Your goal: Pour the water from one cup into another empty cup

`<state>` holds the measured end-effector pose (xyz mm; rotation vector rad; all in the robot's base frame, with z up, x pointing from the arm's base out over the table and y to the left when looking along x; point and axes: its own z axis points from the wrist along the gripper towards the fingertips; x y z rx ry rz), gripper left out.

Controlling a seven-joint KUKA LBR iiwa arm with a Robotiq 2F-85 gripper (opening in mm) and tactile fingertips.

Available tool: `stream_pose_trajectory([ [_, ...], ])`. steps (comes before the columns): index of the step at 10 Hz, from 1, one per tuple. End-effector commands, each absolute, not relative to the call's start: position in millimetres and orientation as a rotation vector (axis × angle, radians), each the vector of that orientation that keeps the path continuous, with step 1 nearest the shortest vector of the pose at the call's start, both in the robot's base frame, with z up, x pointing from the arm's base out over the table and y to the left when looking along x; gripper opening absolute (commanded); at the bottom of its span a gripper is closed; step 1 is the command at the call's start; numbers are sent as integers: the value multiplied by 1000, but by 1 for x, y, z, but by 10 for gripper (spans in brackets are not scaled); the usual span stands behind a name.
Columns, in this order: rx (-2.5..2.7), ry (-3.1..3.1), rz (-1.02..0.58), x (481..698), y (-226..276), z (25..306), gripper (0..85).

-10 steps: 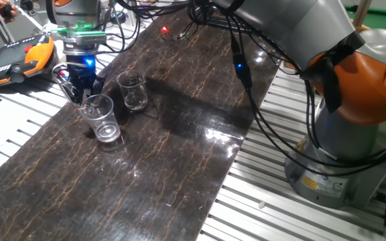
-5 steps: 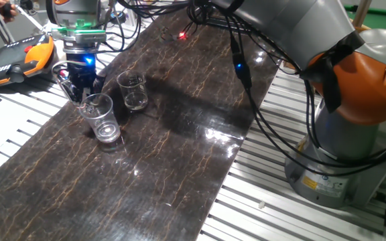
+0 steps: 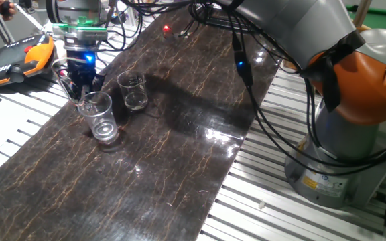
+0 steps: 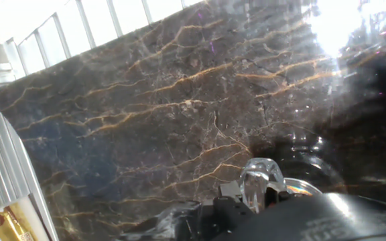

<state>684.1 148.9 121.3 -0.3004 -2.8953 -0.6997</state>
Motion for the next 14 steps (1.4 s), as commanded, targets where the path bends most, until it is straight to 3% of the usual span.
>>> stream_pose_trajectory([
  [1,-297,-2904,-692,686,148,126,7],
  [11,-225,-2941,-646,728,116,166,7],
  [14,-212,-2948,-627,728,106,178,7],
])
